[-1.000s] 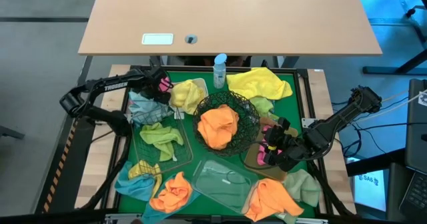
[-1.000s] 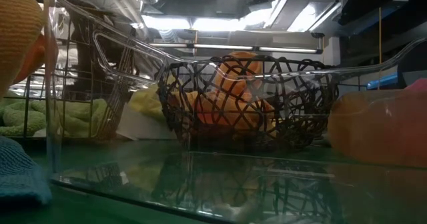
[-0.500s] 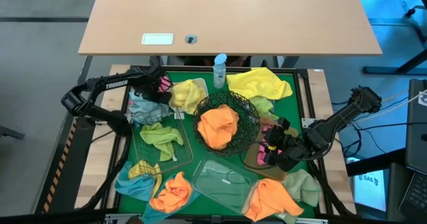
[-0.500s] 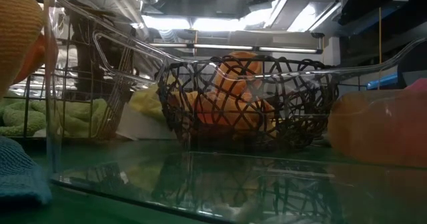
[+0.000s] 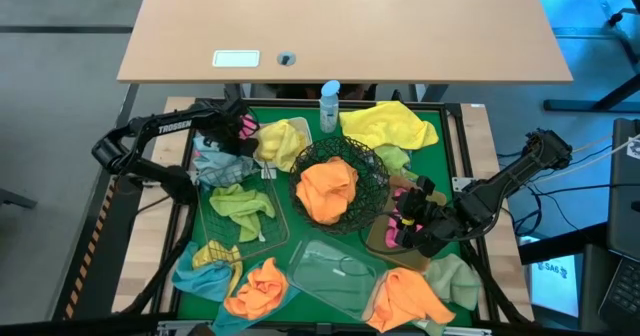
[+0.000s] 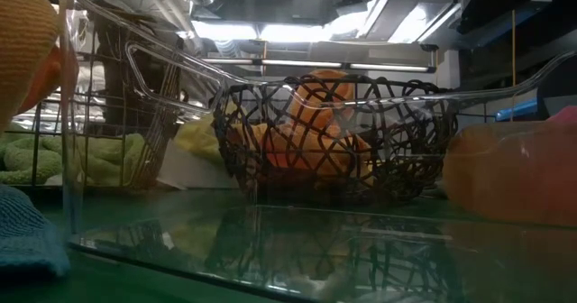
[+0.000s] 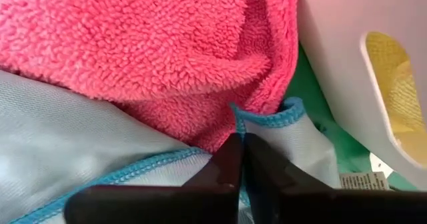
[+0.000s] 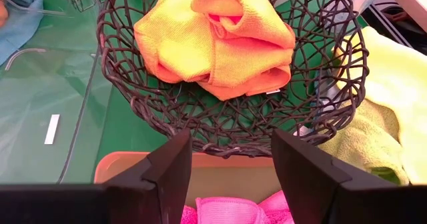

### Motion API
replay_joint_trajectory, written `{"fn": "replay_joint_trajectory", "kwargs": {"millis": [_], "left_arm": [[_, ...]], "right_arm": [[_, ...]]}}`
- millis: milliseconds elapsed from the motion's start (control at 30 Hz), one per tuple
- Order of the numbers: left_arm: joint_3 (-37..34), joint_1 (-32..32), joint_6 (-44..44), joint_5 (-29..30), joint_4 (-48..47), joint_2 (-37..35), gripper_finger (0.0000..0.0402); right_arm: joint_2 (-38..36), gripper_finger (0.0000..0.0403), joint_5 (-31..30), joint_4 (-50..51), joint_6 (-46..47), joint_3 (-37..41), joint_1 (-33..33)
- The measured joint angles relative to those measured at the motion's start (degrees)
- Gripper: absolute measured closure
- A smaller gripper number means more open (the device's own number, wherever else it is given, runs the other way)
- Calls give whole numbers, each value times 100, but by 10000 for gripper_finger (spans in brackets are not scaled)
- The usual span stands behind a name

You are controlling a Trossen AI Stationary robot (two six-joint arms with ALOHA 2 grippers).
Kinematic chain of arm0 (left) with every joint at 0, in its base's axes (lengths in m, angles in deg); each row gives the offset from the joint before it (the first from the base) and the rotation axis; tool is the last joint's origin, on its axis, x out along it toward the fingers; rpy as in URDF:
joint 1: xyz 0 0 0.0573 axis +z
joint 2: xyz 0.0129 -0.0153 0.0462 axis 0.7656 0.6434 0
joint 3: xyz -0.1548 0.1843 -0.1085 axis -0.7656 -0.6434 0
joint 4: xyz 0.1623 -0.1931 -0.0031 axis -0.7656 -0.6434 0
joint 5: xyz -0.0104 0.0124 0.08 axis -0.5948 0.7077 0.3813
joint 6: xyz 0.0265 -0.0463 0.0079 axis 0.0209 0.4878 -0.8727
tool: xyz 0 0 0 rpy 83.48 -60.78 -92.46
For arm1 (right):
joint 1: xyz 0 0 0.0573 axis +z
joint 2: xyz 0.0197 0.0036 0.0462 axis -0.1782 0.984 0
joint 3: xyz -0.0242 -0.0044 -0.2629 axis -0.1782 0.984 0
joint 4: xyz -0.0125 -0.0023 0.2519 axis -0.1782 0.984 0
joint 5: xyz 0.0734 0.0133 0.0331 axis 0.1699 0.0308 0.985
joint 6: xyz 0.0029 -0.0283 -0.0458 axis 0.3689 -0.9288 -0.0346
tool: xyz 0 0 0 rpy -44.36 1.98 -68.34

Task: Sort microfiber towel by color & place in baskets
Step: Put the top light blue towel into the transparent bin

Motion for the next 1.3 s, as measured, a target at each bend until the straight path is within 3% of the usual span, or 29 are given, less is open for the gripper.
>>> {"fn": "replay_joint_trajectory", "kwargs": {"millis": [500,700,1000,1300], "left_arm": [[0,0,-270,-742,5,-55,401],[0,81,-309,-866,4,-455,401],[0,227,-302,-1599,1,-987,401],[0,228,-255,-1711,307,-1419,401]], "right_arm": [[-1,201,0,-1,0,0,-2],[0,201,0,-2,0,0,0],[-1,201,0,-2,0,0,-2],[0,201,0,-2,0,0,-1]]}}
